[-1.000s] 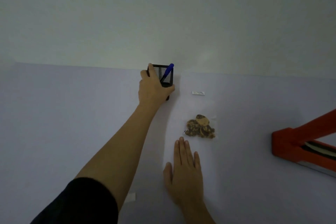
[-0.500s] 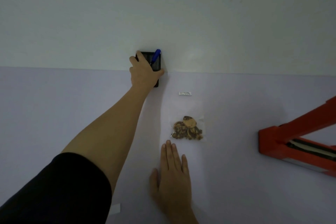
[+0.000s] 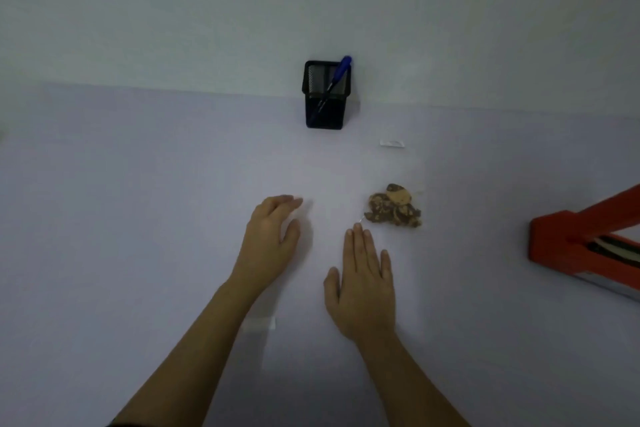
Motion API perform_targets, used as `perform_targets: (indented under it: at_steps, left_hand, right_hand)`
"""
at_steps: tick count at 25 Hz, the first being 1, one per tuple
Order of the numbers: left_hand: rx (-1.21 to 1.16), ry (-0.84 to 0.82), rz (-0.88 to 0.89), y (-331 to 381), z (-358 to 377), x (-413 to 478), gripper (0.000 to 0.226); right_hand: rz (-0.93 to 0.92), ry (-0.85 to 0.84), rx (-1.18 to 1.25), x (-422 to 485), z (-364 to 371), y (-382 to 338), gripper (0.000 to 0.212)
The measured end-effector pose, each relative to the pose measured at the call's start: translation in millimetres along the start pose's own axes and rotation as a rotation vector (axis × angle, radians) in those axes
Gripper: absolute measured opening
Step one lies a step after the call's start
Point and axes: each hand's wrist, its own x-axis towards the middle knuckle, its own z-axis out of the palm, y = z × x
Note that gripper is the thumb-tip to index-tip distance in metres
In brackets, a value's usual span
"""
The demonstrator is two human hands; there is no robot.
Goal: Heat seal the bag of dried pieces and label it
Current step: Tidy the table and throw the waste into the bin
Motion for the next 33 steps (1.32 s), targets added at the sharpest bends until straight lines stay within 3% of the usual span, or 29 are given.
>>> perform_targets:
  at_steps: [7,10,14,18,22,30,33]
  left_hand:
    - [0.105,-0.341,-0.088,-44.7,-47.3,-116.0,0.044]
    - [0.198,-0.334,-0.061,-44.7,-41.3,-120.6,0.031]
    - [0.166,-0.274,-0.202,-30.4,-37.0,-122.6,0.016]
    - [0.105,-0.161,-0.37,-19.4,-31.7,-129.4,0.021]
    - [0.08,-0.017,-0.473,-16.7,-25.6,-149.1,0.023]
    - [-0.114,0.526,-0.745,-46.5,-92.0,-305.4,0.009]
    - [-0.253,0.756,-0.827,-67.2,-135.4,-396.7,0.007]
  right_hand:
    - [-0.029,-0.057,-0.036,-1.7,0.0,-2.3,0.069]
    - [-0.035,-0.045,-0.025,-2.4,0.6,-2.0,0.068]
    - [-0.058,-0.005,-0.016,-4.2,2.6,-0.5,0.067]
    - [-0.082,0.048,-0.009,-5.8,2.7,-1.1,0.061]
    - [-0.305,0.101,-0.06,-23.4,-2.2,-13.0,0.054]
    - [-0.647,-0.215,0.288,-180.4,14.5,-134.9,0.066]
    - [-0.763,-0.254,0.376,-247.8,28.1,-200.0,0.057]
